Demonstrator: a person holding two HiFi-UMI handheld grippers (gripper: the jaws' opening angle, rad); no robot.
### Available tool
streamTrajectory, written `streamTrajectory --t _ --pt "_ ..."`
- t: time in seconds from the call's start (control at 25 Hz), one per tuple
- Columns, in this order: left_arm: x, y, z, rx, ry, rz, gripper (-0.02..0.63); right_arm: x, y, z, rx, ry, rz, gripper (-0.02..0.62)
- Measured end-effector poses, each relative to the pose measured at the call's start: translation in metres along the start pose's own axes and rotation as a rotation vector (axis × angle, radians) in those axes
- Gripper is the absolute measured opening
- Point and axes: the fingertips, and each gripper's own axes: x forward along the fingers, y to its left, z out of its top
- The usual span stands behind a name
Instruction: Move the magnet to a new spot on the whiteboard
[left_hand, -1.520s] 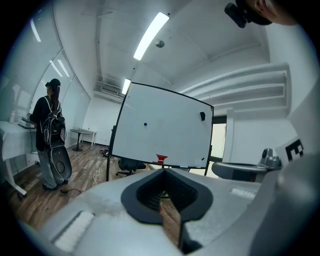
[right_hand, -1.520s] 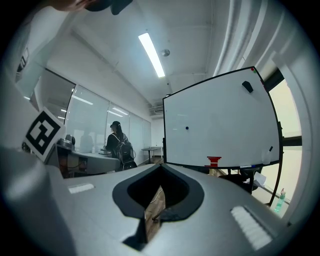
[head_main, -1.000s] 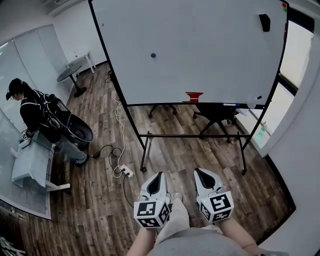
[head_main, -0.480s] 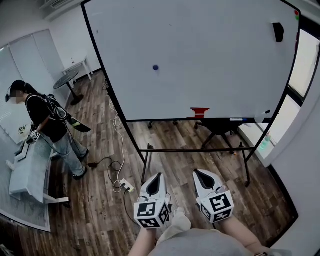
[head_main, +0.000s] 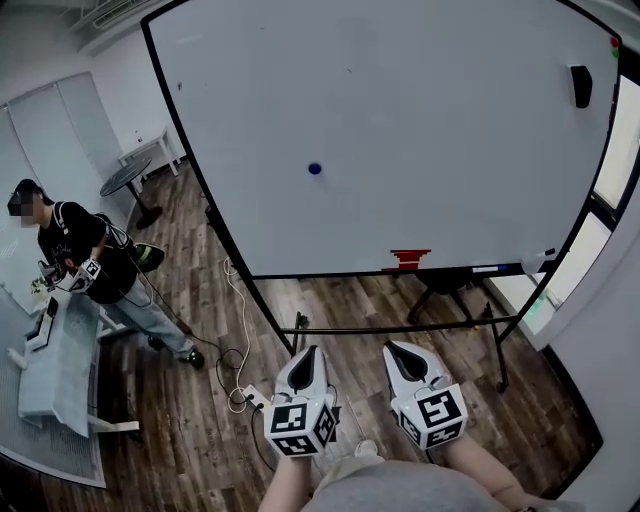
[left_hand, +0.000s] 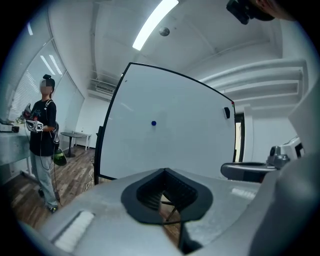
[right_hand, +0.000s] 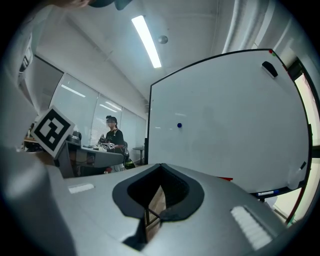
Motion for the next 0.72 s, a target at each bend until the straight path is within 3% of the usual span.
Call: streamTrajectory --t 0.72 --pt "0.142 0.032 0.053 0.054 -0.013 -0.078 0.005 0.113 -0.047 0.002 0.002 0.004 -0.033 0.0"
